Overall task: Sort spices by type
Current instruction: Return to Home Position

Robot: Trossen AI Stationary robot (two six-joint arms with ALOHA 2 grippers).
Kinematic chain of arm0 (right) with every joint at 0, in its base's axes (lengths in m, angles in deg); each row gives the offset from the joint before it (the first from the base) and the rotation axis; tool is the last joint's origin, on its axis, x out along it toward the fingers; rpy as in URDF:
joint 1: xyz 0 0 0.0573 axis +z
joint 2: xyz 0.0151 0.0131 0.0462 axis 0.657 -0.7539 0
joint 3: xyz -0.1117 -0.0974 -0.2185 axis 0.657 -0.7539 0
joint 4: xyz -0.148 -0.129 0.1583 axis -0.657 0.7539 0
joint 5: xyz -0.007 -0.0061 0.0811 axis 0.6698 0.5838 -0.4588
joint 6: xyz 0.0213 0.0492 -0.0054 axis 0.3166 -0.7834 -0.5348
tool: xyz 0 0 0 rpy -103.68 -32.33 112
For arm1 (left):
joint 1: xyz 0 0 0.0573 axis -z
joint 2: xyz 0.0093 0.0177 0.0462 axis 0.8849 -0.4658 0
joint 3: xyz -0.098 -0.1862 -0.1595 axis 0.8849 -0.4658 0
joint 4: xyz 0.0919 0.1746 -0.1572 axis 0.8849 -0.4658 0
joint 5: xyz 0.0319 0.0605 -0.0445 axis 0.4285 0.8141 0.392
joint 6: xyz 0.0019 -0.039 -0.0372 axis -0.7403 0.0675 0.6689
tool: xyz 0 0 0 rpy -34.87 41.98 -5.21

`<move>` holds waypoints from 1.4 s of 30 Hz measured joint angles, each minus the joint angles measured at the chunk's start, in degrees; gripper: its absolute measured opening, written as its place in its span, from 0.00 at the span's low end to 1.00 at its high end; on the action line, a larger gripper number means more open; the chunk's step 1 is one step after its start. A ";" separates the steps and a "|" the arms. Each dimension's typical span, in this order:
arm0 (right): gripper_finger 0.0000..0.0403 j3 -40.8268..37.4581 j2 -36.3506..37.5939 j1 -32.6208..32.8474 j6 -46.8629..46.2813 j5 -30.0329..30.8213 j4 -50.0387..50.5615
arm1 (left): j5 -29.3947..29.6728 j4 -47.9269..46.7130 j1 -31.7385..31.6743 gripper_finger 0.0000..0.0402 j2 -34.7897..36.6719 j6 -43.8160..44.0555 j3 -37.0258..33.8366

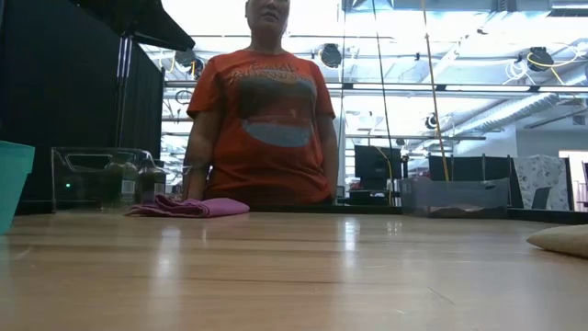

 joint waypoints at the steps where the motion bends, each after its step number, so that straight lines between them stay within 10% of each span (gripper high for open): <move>1: 0.78 0.71 0.00 -0.04 -0.26 4.27 0.39 | 0.01 -0.02 0.02 0.62 0.00 0.02 0.00; 8: 0.78 1.40 0.00 -3.97 11.34 38.76 -10.57 | 0.00 1.34 0.01 0.62 0.00 0.34 0.00; 13: 0.78 1.40 -0.02 -9.51 37.39 49.79 -27.91 | -1.13 1.41 0.00 0.62 0.00 0.46 0.00; 24: 0.78 1.40 -0.02 -20.48 96.44 47.64 -61.93 | -6.88 6.56 0.01 0.62 -0.04 0.48 -0.47; 35: 0.78 -4.42 -0.09 -28.63 121.84 32.26 -84.89 | -8.00 11.83 0.02 0.62 -0.34 3.47 -2.03; 42: 0.76 -11.04 -0.15 -33.28 127.26 34.11 -102.53 | -7.95 12.34 0.00 0.62 -1.53 4.21 -2.10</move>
